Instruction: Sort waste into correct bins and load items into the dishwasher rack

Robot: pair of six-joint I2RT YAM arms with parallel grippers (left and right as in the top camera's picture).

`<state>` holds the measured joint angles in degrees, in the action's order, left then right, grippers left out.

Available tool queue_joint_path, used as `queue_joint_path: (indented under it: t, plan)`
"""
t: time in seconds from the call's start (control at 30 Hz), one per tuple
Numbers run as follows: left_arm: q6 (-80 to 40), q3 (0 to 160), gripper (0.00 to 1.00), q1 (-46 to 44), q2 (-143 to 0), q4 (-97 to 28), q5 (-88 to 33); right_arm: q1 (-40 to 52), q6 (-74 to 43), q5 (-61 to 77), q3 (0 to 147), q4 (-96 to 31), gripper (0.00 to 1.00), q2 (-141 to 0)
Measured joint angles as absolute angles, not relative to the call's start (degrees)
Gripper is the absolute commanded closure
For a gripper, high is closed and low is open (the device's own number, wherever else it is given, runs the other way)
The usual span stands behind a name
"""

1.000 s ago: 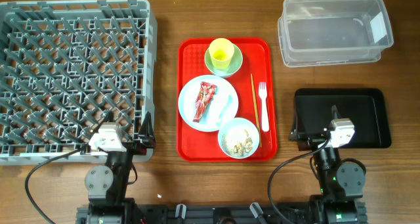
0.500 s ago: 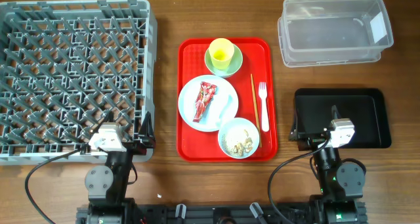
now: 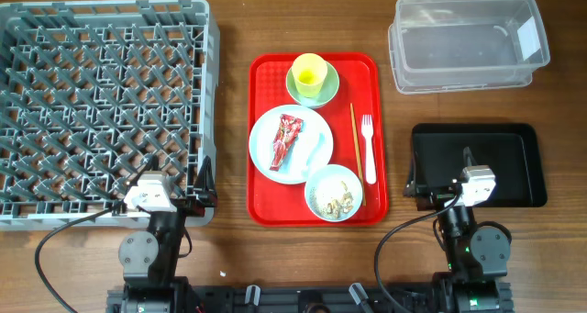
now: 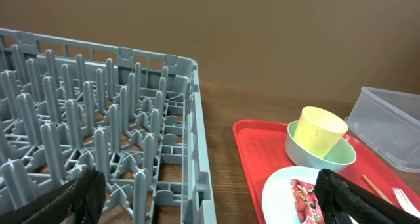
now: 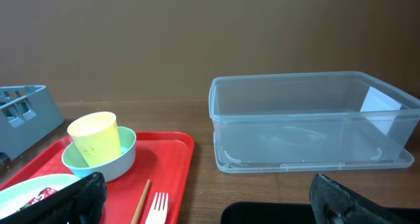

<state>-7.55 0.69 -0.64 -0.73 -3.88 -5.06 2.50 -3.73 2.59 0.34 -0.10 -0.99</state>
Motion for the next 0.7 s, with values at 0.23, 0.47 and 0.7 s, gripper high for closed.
queue_joint_path:
  t: [0.23,0.47,0.7]
  plan:
    - [-7.55,0.69,0.0,-0.64,-0.73,-3.88,-5.06,2.52,-3.7,2.59,0.34,-0.1,0.0,-0.99]
    - [-7.57,0.69,0.0,-0.64,-0.73,-3.88,-5.06,2.52,-3.7,2.59,0.34,-0.1,0.0,-0.99]
    - [-20.03,0.49,0.0,-0.64,-0.75,1.43,-24.23,2.52,-3.7,2.57,0.34,-0.1,0.0,-0.99]
